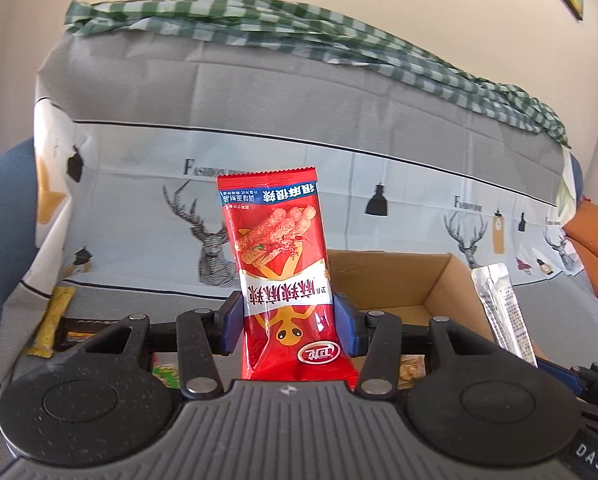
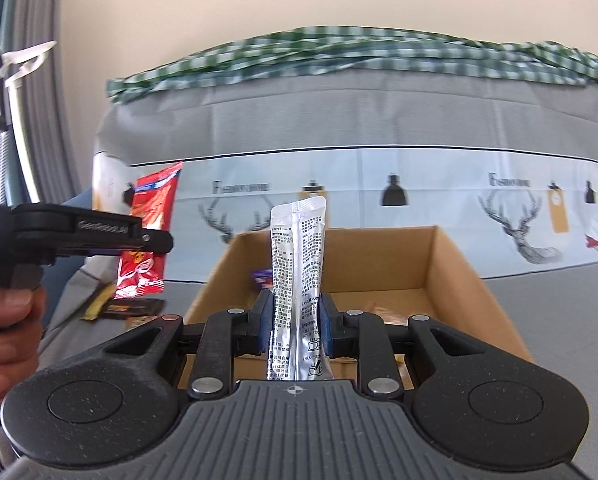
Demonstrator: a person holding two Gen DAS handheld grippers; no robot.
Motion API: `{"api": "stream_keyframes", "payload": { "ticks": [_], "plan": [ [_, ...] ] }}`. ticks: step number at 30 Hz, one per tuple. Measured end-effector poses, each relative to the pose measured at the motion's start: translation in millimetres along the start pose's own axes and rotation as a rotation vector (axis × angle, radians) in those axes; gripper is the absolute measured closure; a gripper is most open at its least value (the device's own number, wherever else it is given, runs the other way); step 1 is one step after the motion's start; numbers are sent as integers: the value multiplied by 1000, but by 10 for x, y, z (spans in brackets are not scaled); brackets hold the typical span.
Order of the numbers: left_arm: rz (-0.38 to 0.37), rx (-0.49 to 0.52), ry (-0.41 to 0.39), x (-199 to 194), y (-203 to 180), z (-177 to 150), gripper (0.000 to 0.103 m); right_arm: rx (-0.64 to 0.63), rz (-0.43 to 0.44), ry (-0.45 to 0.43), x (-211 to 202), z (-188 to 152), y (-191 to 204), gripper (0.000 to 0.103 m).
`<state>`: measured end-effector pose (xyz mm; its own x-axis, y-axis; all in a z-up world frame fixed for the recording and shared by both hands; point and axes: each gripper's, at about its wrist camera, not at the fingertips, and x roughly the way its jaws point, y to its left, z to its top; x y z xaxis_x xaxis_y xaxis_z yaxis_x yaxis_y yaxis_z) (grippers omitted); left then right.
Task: Organize snacks
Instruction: 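Hold both packets above the open cardboard box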
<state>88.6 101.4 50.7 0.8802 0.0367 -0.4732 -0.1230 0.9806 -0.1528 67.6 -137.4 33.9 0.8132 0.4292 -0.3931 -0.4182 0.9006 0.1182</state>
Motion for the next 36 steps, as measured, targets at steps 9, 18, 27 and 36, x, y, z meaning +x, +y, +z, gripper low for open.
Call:
{"api": "stream_keyframes", "payload": {
  "ticks": [9,18,27,36],
  "plan": [
    [-59,52,-8,61,-323,-68,51,56,-92,25,35,-10,-257,78],
    [-104,79,3,130,-570,-129,51,84,-141,21,15,-29,-375,78],
    [-133,94,8,168,-720,-173,51,88,-165,22,15,-29,-407,78],
    [-147,88,18,210,-775,-181,51,86,-174,21,19,-25,-395,78]
  ]
}}
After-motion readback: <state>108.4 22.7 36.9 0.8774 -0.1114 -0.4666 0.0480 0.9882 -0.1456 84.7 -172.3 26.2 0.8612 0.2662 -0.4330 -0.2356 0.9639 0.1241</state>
